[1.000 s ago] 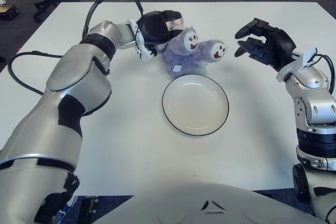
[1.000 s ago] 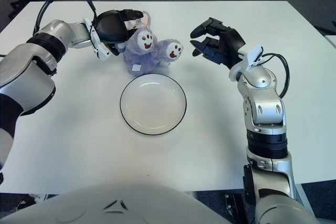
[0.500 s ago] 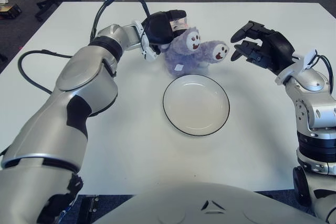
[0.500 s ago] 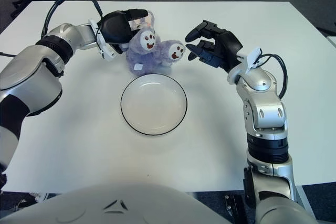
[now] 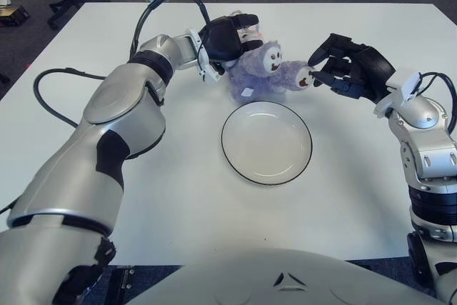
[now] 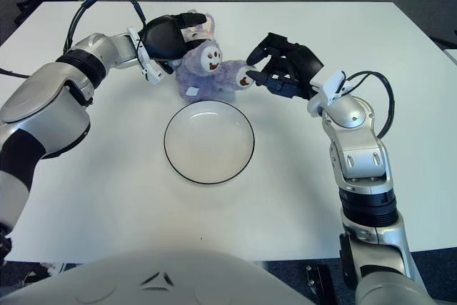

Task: Put the doll into the plate.

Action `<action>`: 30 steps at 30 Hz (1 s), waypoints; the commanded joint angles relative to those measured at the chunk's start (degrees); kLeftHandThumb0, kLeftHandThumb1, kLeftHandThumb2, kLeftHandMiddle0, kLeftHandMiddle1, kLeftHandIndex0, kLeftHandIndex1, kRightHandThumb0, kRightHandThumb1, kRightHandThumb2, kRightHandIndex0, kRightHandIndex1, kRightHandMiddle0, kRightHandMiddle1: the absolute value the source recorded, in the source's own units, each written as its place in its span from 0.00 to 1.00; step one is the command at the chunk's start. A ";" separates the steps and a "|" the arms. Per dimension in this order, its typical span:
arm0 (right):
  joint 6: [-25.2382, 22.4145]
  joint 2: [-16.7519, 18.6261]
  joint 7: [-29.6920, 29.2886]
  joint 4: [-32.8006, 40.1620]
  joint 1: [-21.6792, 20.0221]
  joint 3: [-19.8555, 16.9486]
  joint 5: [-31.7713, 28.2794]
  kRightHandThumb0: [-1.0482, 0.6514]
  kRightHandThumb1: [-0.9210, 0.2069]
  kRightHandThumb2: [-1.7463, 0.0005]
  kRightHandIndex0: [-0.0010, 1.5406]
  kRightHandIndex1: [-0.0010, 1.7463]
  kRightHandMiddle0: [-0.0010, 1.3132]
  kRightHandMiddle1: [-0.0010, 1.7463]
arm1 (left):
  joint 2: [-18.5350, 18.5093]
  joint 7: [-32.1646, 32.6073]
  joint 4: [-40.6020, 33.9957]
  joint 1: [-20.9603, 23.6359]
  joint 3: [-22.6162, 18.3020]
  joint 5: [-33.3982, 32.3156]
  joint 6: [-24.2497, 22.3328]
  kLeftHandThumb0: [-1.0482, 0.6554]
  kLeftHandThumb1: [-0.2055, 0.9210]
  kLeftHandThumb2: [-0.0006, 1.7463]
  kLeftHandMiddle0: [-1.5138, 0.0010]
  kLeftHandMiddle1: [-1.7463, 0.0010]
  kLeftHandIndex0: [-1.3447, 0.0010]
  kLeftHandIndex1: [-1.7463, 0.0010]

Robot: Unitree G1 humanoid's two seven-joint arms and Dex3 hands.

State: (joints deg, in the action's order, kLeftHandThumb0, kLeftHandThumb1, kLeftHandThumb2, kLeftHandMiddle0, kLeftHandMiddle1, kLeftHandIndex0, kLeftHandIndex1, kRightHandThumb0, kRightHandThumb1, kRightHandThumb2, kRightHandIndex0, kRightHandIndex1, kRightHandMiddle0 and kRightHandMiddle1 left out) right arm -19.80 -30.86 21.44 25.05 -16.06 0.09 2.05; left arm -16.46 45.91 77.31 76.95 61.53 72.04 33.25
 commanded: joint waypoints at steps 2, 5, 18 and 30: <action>9.62 -2.83 -1.21 -1.51 1.69 3.28 7.79 0.40 0.00 0.89 0.24 0.44 0.23 0.55 | 0.76 -2.90 0.28 0.06 -1.85 -2.41 2.19 0.34 0.94 0.00 0.69 0.78 0.55 0.92; 11.77 -2.35 -1.47 -2.78 1.93 3.63 9.16 0.32 0.00 0.92 0.25 0.19 0.24 0.41 | 0.78 -3.96 0.22 -0.05 -2.47 -3.24 2.72 0.34 0.94 0.00 0.74 0.67 0.56 0.89; 11.64 -1.07 -0.23 -4.64 0.41 4.72 11.48 0.27 0.01 0.99 0.18 0.01 0.24 0.14 | 0.83 -6.95 0.00 -0.38 -4.26 -5.36 3.97 0.35 0.92 0.00 0.81 0.53 0.64 0.75; 9.63 -0.11 0.09 -5.03 -0.53 6.74 14.94 0.28 0.04 1.00 0.12 0.00 0.26 0.07 | 0.88 -9.02 -0.05 -0.65 -5.41 -6.60 4.96 0.35 0.92 0.00 0.81 0.51 0.67 0.71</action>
State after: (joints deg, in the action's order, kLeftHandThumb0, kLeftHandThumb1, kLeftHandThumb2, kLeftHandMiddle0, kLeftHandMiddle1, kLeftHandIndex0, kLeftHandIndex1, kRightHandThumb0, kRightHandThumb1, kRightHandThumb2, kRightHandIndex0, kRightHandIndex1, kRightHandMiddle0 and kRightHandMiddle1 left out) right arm -9.04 -31.60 21.38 20.68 -15.18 5.36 15.07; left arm -15.97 38.33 77.14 76.82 56.81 66.38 37.39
